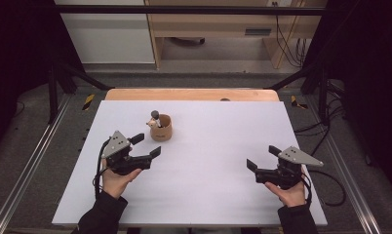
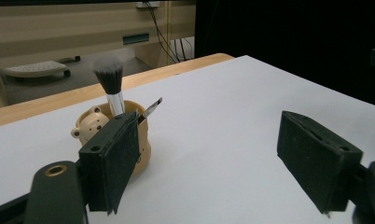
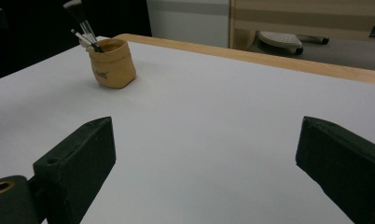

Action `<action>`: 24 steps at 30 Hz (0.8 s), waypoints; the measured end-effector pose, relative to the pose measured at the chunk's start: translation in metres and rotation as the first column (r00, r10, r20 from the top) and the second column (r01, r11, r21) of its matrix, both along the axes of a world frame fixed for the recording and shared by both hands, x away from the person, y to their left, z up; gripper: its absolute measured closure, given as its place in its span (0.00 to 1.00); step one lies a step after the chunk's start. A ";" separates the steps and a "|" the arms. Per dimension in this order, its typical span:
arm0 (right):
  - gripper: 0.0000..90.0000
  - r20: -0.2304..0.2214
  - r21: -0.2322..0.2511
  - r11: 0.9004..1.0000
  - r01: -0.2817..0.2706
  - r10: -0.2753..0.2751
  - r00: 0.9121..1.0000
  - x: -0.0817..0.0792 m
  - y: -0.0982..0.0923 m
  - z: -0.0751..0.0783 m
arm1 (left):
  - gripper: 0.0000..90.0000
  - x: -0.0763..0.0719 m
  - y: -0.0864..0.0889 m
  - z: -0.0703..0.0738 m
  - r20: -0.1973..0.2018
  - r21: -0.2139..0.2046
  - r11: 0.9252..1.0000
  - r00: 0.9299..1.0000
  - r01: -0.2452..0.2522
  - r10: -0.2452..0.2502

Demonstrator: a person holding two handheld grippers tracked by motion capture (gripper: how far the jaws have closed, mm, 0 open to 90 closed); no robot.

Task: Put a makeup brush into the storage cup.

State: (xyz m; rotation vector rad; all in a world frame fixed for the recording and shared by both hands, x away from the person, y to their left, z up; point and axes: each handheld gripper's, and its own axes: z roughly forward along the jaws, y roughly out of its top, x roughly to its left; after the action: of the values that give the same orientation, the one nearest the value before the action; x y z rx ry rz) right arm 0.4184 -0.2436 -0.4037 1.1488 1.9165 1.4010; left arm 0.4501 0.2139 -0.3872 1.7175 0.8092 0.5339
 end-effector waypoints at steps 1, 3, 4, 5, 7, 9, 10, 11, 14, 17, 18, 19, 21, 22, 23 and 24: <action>0.06 0.001 0.000 1.000 -0.001 0.001 1.000 0.000 0.000 0.000 | 0.22 -0.001 0.002 0.000 0.004 0.004 1.000 1.000 -0.002 0.002; 0.06 0.000 0.001 1.000 0.001 -0.001 1.000 0.000 -0.001 0.000 | 0.21 -0.002 0.005 0.000 -0.002 0.004 1.000 1.000 -0.004 0.004; 0.06 -0.001 0.003 1.000 0.003 -0.003 1.000 0.000 -0.001 0.000 | 0.20 -0.002 0.007 0.000 0.000 0.006 1.000 1.000 -0.004 0.004; 0.06 0.000 0.003 1.000 0.003 -0.003 1.000 0.000 -0.001 0.000 | 0.19 -0.003 0.008 0.000 -0.002 0.008 1.000 1.000 -0.005 0.005; 0.06 -0.003 0.004 1.000 0.005 -0.005 1.000 -0.001 -0.001 0.000 | 0.18 -0.004 0.010 -0.001 -0.007 0.011 1.000 1.000 -0.002 0.002; 0.06 -0.002 0.007 1.000 0.006 -0.006 1.000 -0.001 -0.001 0.000 | 0.17 -0.006 0.013 -0.003 -0.009 0.015 1.000 1.000 -0.005 0.005; 0.06 -0.002 0.006 1.000 0.004 -0.004 1.000 -0.001 -0.002 0.000 | 0.17 -0.007 0.014 -0.004 -0.011 0.014 1.000 1.000 -0.005 0.006; 0.06 -0.002 0.006 1.000 0.005 -0.005 1.000 -0.001 -0.002 0.000 | 0.17 -0.007 0.016 -0.005 -0.014 0.013 1.000 1.000 -0.005 0.006; 0.06 -0.002 0.006 1.000 0.008 -0.008 1.000 -0.001 -0.002 0.000 | 0.15 -0.010 0.021 -0.007 -0.021 0.018 1.000 1.000 -0.009 0.010; 0.06 -0.004 0.004 1.000 0.009 -0.009 1.000 -0.001 -0.002 0.000 | 0.14 -0.012 0.027 -0.008 -0.028 0.028 1.000 1.000 -0.011 0.012; 0.06 -0.006 0.005 1.000 0.011 -0.011 1.000 -0.001 -0.003 0.000 | 0.14 -0.013 0.029 -0.009 -0.030 0.030 0.999 0.999 -0.012 0.013; 0.06 -0.001 -0.001 1.000 0.008 -0.008 1.000 -0.001 -0.003 0.000 | 0.13 -0.014 0.031 -0.009 -0.034 0.028 1.000 0.999 -0.012 0.013; 0.06 -0.003 0.001 1.000 0.013 -0.013 1.000 -0.001 -0.004 -0.001 | 0.12 -0.014 0.034 -0.012 -0.042 0.039 0.999 0.999 -0.016 0.018; 0.06 -0.003 0.002 1.000 0.013 -0.013 1.000 -0.001 -0.004 -0.001 | 0.12 -0.015 0.035 -0.013 -0.044 0.043 0.999 0.999 -0.019 0.021; 0.06 -0.002 -0.002 1.000 0.010 -0.010 1.000 -0.001 -0.004 -0.001 | 0.12 -0.015 0.037 -0.014 -0.050 0.047 0.999 0.998 -0.020 0.022; 0.06 -0.005 -0.002 1.000 0.011 -0.011 1.000 -0.001 -0.004 -0.001 | 0.12 -0.015 0.038 -0.016 -0.054 0.050 0.998 0.998 -0.024 0.026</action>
State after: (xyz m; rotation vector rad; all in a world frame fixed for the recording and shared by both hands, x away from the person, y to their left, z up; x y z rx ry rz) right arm 0.4170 -0.2480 -0.4044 1.1613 1.9111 1.3918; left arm 0.4348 0.2520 -0.4027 1.7755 0.8637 0.5294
